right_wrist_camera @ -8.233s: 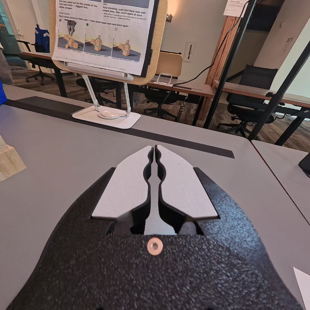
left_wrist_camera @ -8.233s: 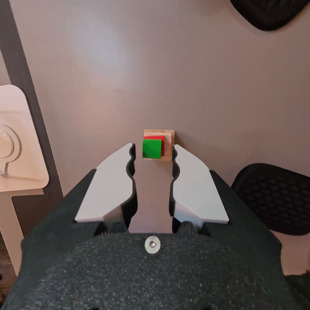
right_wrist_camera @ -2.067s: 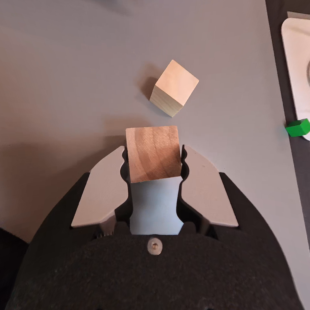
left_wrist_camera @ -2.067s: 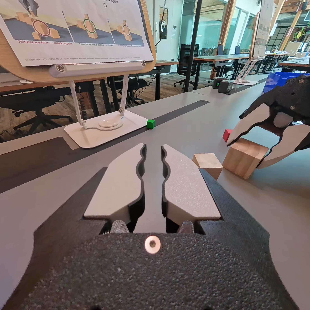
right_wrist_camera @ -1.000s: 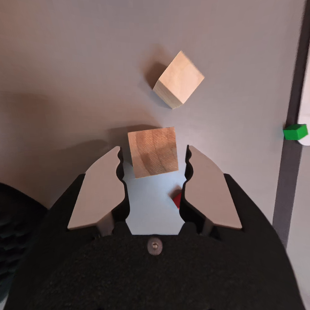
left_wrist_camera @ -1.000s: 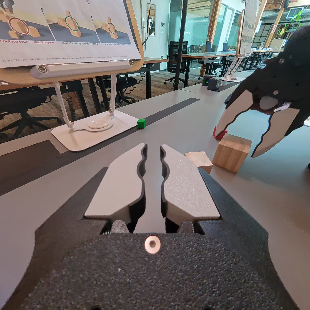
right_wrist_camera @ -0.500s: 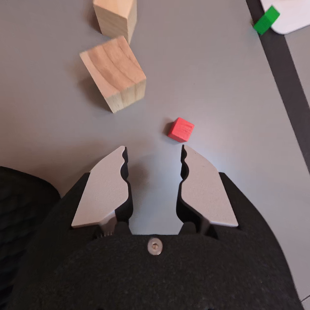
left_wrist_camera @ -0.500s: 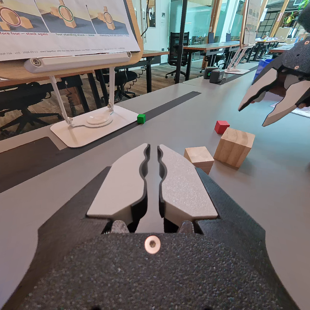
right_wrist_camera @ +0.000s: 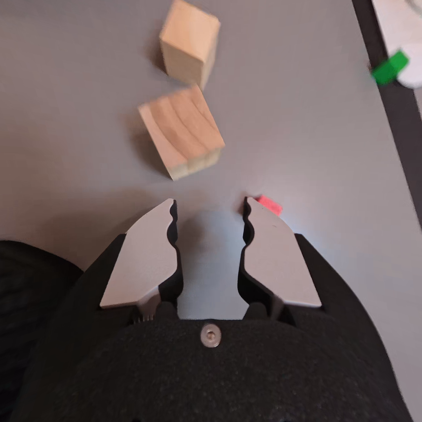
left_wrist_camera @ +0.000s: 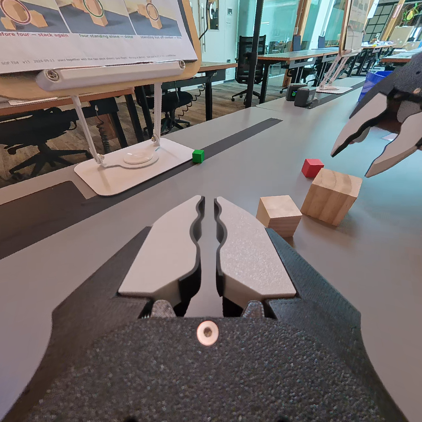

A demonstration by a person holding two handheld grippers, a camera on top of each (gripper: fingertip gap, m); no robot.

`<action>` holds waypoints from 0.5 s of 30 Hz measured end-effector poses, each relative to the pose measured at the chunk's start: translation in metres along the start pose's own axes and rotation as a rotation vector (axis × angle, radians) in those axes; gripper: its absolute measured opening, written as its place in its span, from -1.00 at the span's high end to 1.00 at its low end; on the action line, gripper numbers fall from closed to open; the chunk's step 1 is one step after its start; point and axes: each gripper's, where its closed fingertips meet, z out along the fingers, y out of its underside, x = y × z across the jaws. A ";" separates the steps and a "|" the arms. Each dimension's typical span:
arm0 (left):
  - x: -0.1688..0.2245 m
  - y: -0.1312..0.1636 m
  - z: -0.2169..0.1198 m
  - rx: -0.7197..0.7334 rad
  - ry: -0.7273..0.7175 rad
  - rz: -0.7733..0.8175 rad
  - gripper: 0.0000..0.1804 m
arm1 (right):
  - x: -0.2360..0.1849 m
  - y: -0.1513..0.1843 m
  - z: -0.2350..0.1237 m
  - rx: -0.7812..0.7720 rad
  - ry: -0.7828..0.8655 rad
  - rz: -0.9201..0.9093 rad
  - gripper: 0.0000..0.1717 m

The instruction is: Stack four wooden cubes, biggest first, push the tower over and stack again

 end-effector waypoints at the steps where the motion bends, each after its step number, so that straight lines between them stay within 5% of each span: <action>1: 0.000 0.001 0.000 -0.003 0.001 0.003 0.92 | -0.006 -0.014 0.001 0.006 -0.009 -0.046 0.35; 7: 0.001 0.002 0.003 -0.012 0.007 0.006 0.92 | -0.023 -0.092 0.030 -0.074 -0.033 -0.126 0.26; 13: 0.000 0.002 0.003 -0.011 0.008 -0.003 0.93 | -0.024 -0.115 0.081 -0.279 -0.030 0.083 0.22; 15: 0.000 0.001 0.002 -0.006 0.011 -0.006 0.93 | -0.025 -0.114 0.092 -0.318 -0.033 0.100 0.35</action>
